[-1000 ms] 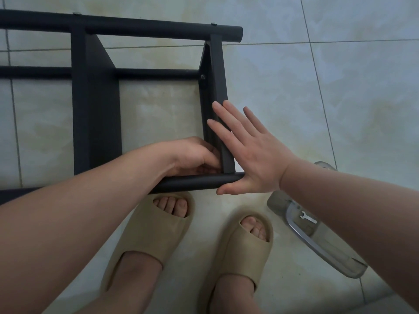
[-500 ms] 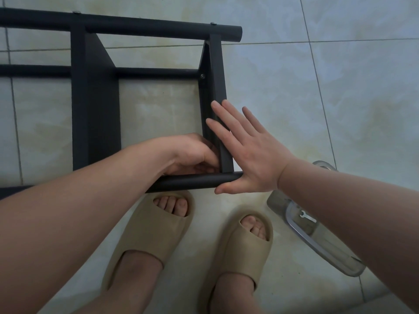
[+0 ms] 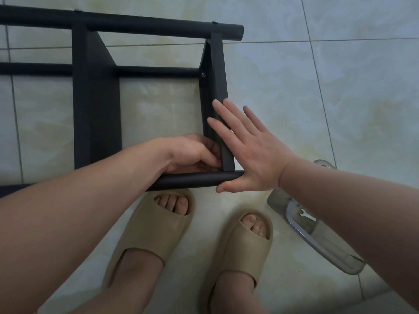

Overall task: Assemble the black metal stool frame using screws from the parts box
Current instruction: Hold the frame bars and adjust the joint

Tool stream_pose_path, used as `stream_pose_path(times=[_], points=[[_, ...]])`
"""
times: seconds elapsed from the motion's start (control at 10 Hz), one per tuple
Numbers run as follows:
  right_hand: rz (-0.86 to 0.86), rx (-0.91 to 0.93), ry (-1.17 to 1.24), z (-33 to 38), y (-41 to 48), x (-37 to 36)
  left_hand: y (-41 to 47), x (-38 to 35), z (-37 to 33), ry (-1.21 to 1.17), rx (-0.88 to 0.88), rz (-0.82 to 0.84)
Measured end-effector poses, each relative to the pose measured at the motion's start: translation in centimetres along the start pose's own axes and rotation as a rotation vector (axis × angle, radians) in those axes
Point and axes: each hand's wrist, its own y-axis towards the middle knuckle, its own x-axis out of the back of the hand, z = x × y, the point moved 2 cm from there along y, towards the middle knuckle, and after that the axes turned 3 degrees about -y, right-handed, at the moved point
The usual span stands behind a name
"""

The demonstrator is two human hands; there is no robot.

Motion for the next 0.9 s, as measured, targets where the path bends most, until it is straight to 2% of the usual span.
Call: stream_pose_path(times=[0.3, 0.5, 0.9], points=[[-0.004, -0.001, -0.001, 0.01, -0.02, 0.03, 0.21, -0.02, 0.28, -0.044, 0.014, 0.012], [-0.003, -0.001, 0.003, -0.05, -0.02, 0.0, 0.22, 0.25, 0.36, 0.052, 0.048, -0.033], [-0.009, 0.004, 0.003, -0.15, 0.02, -0.28, 0.16, -0.02, -0.06, 0.05, 0.049, -0.069]])
